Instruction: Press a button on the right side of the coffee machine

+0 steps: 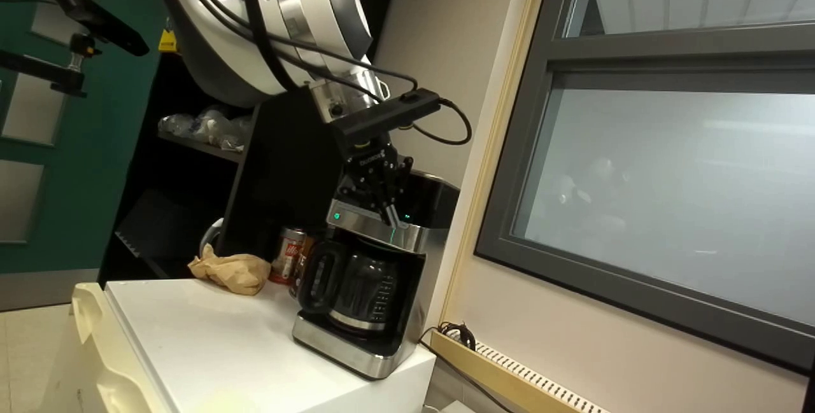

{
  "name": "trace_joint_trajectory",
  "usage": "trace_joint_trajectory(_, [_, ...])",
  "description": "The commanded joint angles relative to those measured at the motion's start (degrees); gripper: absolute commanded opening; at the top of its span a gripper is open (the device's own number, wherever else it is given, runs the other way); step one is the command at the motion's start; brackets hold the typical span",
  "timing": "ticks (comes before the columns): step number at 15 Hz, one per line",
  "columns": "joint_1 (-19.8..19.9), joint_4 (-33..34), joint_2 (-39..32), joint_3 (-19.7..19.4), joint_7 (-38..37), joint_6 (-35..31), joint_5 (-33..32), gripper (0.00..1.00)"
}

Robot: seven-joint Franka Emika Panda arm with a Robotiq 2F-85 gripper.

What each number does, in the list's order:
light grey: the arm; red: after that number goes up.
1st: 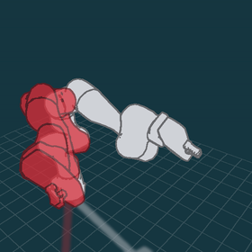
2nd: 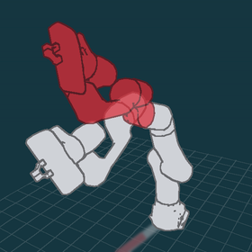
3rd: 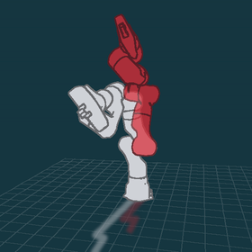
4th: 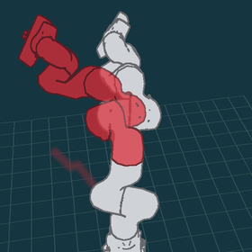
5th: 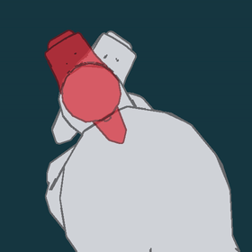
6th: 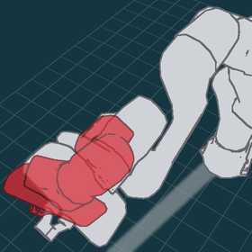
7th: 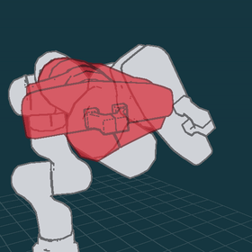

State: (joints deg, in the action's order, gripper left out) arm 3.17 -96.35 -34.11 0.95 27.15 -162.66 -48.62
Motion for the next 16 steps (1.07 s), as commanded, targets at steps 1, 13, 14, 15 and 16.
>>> trace_joint_trajectory(1, [-0.7, 4.6, -3.2, 0.2, 2.4, 1.2, 1.7, 0.01])
trace_joint_trajectory(13, [-1.5, 9.3, -6.7, 0.6, 2.7, 0.8, 1.8, 0.0])
trace_joint_trajectory(14, [-1.5, 9.3, -6.7, 0.6, 2.8, 0.9, 1.9, 0.0])
trace_joint_trajectory(15, [-1.5, 9.3, -6.7, 0.6, 2.8, 0.9, 1.9, 0.0])
trace_joint_trajectory(16, [-1.5, 9.3, -6.8, 0.6, 2.9, 0.9, 1.9, 0.01])
